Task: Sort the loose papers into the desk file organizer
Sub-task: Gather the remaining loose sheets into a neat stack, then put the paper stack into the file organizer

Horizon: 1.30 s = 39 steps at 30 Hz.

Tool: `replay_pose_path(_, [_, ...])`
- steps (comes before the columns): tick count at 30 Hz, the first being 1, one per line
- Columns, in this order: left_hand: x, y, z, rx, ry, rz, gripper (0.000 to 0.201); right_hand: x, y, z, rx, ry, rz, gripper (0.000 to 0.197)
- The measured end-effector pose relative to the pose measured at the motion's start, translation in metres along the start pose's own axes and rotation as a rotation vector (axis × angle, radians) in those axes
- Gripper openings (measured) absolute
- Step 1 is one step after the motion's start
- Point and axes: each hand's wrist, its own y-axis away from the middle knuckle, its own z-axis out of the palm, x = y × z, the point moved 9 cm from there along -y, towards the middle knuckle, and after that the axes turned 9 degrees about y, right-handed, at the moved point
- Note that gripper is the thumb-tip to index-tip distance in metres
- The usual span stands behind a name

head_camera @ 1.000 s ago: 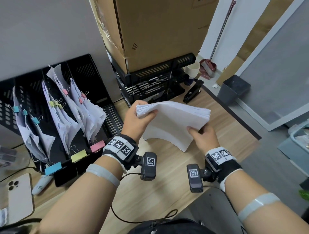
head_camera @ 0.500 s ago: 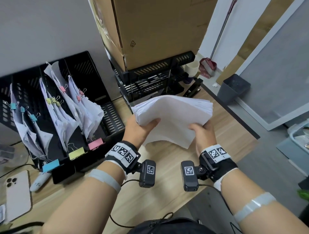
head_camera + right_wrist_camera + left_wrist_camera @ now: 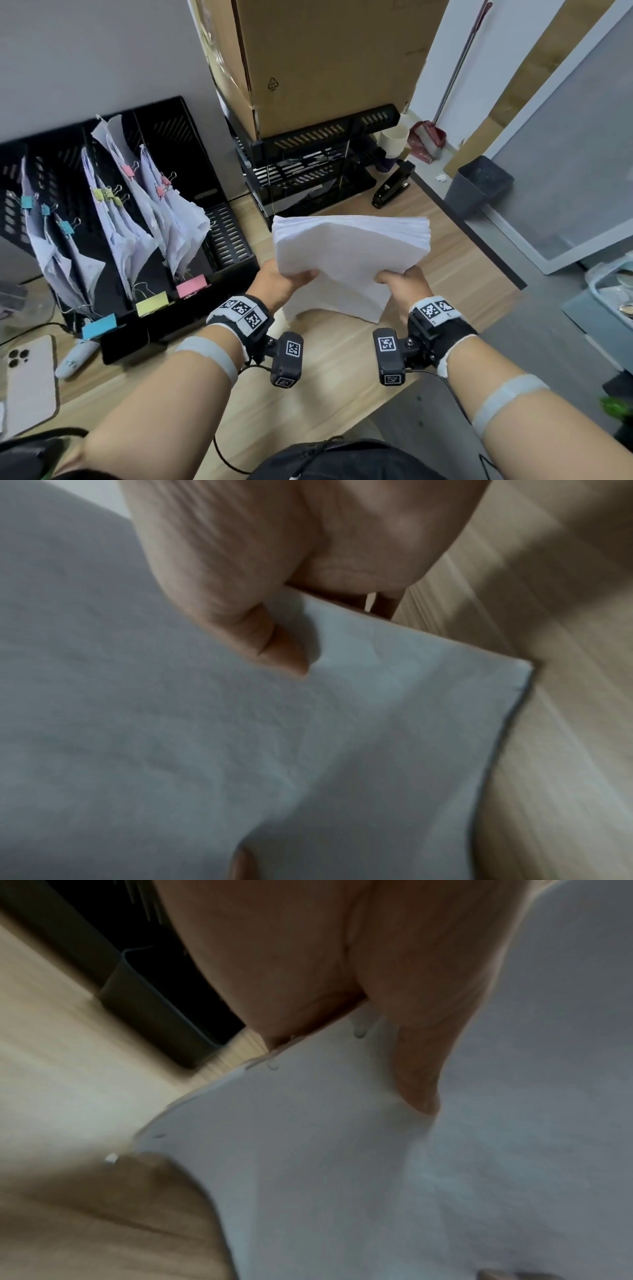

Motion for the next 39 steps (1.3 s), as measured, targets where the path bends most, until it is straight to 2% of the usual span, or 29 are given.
replay_pose_path(4, [0.038,0.019,-0.007,-0.046,-0.036,0.069,0.029,-0.037,0.003,0.001,-0.047,0.057,-0.093,0.011])
replay_pose_path(7, [0.074,0.042,-0.024,-0.003,-0.046,0.126,0.01,-0.079,0.017,0.013,-0.128,0.106,-0.198,0.005])
replay_pose_path(8, [0.083,0.052,-0.032,0.005,-0.045,0.152,0.011,-0.092,0.021,0.019,-0.153,0.089,-0.224,0.007])
replay_pose_path(10, [0.092,0.067,-0.046,0.009,-0.02,0.195,0.032,-0.115,0.027,0.032,-0.178,0.061,-0.26,0.002])
replay_pose_path(13, [0.077,0.083,-0.064,-0.018,-0.005,0.191,0.048,-0.14,0.037,0.058,-0.261,-0.01,-0.294,0.009])
replay_pose_path(15, [0.064,0.094,-0.072,-0.012,-0.031,0.158,0.049,-0.154,0.045,0.074,-0.316,-0.011,-0.32,0.008])
replay_pose_path(18, [0.065,0.11,-0.088,0.082,-0.158,0.214,0.035,-0.178,0.056,0.095,-0.356,0.116,-0.428,0.007])
replay_pose_path(19, [0.071,0.115,-0.094,0.136,-0.219,0.245,0.031,-0.185,0.059,0.1,-0.334,0.189,-0.479,0.011])
replay_pose_path(20, [0.078,0.119,-0.1,0.193,-0.267,0.271,0.028,-0.192,0.066,0.102,-0.308,0.274,-0.521,0.023])
replay_pose_path(22, [0.095,0.128,-0.109,0.292,-0.373,0.334,0.031,-0.201,0.088,0.108,-0.238,0.382,-0.601,0.06])
replay_pose_path(23, [0.104,0.134,-0.111,0.334,-0.435,0.376,0.036,-0.204,0.104,0.112,-0.231,0.416,-0.642,0.071])
replay_pose_path(24, [0.113,0.139,-0.111,0.356,-0.493,0.409,0.04,-0.205,0.128,0.118,-0.269,0.477,-0.688,0.071])
replay_pose_path(25, [0.122,0.144,-0.108,0.366,-0.542,0.447,0.037,-0.202,0.15,0.13,-0.37,0.523,-0.722,0.061])
replay_pose_path(26, [0.131,0.148,-0.105,0.383,-0.608,0.473,0.032,-0.196,0.179,0.143,-0.522,0.553,-0.731,0.043])
replay_pose_path(27, [0.139,0.151,-0.101,0.404,-0.676,0.498,0.032,-0.19,0.201,0.155,-0.669,0.539,-0.717,0.023])
replay_pose_path(28, [0.146,0.153,-0.096,0.427,-0.735,0.512,0.036,-0.188,0.225,0.163,-0.753,0.485,-0.708,0.013])
replay_pose_path(29, [0.152,0.155,-0.092,0.451,-0.785,0.526,0.041,-0.19,0.232,0.166,-0.75,0.421,-0.686,0.006])
replay_pose_path(30, [0.157,0.157,-0.087,0.476,-0.841,0.546,0.047,-0.195,0.238,0.165,-0.716,0.371,-0.662,0.013])
replay_pose_path(32, [0.163,0.16,-0.075,0.488,-0.939,0.633,0.063,-0.207,0.218,0.157,-0.554,0.183,-0.555,0.03])
replay_pose_path(33, [0.163,0.16,-0.07,0.47,-0.962,0.668,0.074,-0.211,0.205,0.152,-0.488,0.112,-0.499,0.024])
replay_pose_path(34, [0.159,0.156,-0.068,0.44,-0.963,0.669,0.084,-0.217,0.197,0.145,-0.426,0.098,-0.476,0.016])
replay_pose_path(36, [0.147,0.144,-0.064,0.336,-0.893,0.638,0.098,-0.226,0.179,0.133,-0.321,0.175,-0.476,0.013])
replay_pose_path(39, [0.119,0.12,-0.064,0.172,-0.726,0.528,0.105,-0.234,0.157,0.118,-0.25,0.249,-0.479,0.034])
